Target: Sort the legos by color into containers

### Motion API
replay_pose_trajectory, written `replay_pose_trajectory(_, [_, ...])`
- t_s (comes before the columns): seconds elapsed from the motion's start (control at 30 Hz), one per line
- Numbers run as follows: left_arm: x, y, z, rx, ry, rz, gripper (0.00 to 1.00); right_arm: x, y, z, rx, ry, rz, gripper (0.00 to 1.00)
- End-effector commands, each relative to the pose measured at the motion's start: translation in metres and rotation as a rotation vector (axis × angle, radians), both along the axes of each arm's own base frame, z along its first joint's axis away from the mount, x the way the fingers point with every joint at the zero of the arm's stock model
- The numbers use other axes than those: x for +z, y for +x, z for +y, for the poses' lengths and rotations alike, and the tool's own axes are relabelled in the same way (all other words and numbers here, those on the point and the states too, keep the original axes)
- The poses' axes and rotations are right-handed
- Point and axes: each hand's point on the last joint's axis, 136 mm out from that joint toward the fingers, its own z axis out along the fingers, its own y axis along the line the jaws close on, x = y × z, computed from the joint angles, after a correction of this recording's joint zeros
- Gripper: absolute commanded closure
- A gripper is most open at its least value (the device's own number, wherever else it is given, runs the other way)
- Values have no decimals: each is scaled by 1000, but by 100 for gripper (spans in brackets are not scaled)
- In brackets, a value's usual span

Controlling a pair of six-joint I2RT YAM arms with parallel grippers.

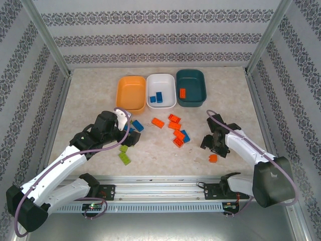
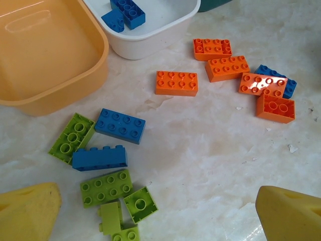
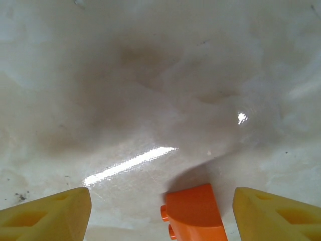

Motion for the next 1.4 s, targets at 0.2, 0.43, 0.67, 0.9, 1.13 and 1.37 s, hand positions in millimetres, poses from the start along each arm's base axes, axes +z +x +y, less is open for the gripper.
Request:
replay_pose_trajectory(0.2, [5, -4, -5, -32, -8, -25, 0, -12, -14, 4, -25, 40, 32, 29])
replay_pose_trajectory(0.43, [5, -4, -6, -35, -10, -23, 0, -19, -20, 14, 1, 44, 46, 33])
replay_pose_trajectory(0.67, [7, -4, -4, -30, -8, -28, 0, -27, -20, 21, 20, 40, 62, 41])
replay_pose_trajectory(0.9, [6, -4, -4, -31, -9, -27, 0, -28, -20, 23, 29, 44, 60, 61])
replay_pose_trajectory(1.13, [8, -5, -4, -28, -10, -31, 0, -22, -15, 27, 32, 62, 32, 75])
replay_pose_trajectory(1.37, [8, -5, -4, -28, -10, -31, 0, 1, 0, 33, 45, 85, -33, 74])
